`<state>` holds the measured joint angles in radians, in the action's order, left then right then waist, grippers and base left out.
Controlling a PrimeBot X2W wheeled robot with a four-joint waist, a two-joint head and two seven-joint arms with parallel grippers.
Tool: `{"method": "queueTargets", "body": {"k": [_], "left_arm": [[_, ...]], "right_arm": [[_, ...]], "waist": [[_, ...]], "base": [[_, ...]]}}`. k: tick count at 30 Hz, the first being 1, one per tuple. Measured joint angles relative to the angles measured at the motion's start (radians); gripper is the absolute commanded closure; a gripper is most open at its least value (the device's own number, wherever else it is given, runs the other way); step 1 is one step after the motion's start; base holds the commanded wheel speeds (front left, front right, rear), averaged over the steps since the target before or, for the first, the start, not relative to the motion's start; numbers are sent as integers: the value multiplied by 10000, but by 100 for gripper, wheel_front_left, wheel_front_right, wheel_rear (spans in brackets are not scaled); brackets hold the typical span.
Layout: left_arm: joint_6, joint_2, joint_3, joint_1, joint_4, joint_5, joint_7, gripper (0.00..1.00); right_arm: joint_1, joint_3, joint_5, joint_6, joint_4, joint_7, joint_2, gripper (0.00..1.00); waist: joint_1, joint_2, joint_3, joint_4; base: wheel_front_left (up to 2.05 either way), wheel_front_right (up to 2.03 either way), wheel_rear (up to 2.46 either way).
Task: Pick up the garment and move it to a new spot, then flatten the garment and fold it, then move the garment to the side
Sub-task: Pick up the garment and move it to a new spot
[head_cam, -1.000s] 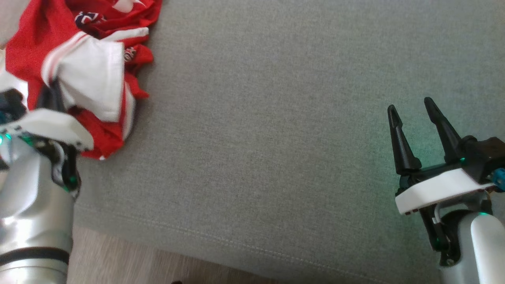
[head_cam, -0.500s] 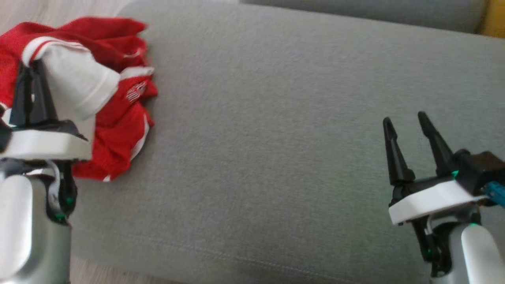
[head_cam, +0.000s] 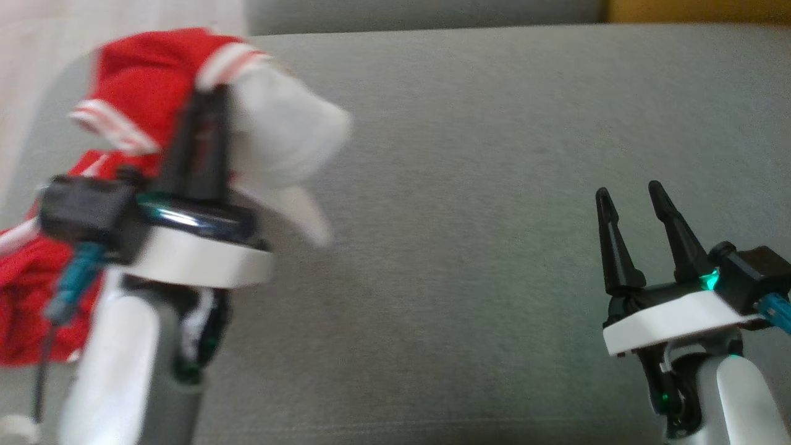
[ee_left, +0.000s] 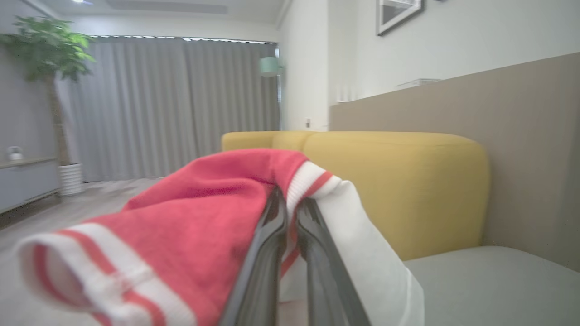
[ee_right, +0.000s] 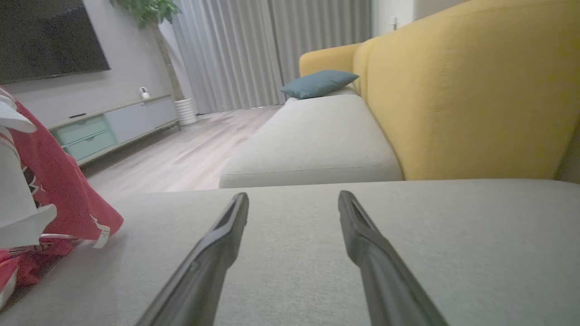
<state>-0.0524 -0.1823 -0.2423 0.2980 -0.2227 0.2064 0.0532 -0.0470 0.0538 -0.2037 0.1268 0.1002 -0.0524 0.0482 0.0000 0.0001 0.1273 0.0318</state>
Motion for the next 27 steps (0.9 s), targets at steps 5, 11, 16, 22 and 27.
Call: {"method": "queueTargets", "body": {"k": [5,11,16,22,27], "left_arm": [[301,462,-884,539,253,-27,-69,100],[558,1014,-1987,1495,1471,-29,-121,100],[715,1206,-2658,2041,2940,27,-270,100],[984,1229,-3095,2229,4721,146,-339,100],[1106,1231,-3354,2227,5258,146,-17,0]], "right_arm": [[-28,17,-50,0,-19,88,-8,0],[-164,88,-286,0,-146,353,-10,0],[-568,270,-575,-2,-368,640,-10,0],[-725,372,-782,-2,-846,988,-15,0],[-729,374,-782,0,-1112,1156,-15,0]], "waist": [[0,0,271,-719],[0,0,854,-1786],[0,0,1470,-2580],[0,0,2210,-3435],[1,0,2293,-3452]], "base": [[0,0,0],[0,0,0],[0,0,0],[0,0,0],[0,0,0]]}}
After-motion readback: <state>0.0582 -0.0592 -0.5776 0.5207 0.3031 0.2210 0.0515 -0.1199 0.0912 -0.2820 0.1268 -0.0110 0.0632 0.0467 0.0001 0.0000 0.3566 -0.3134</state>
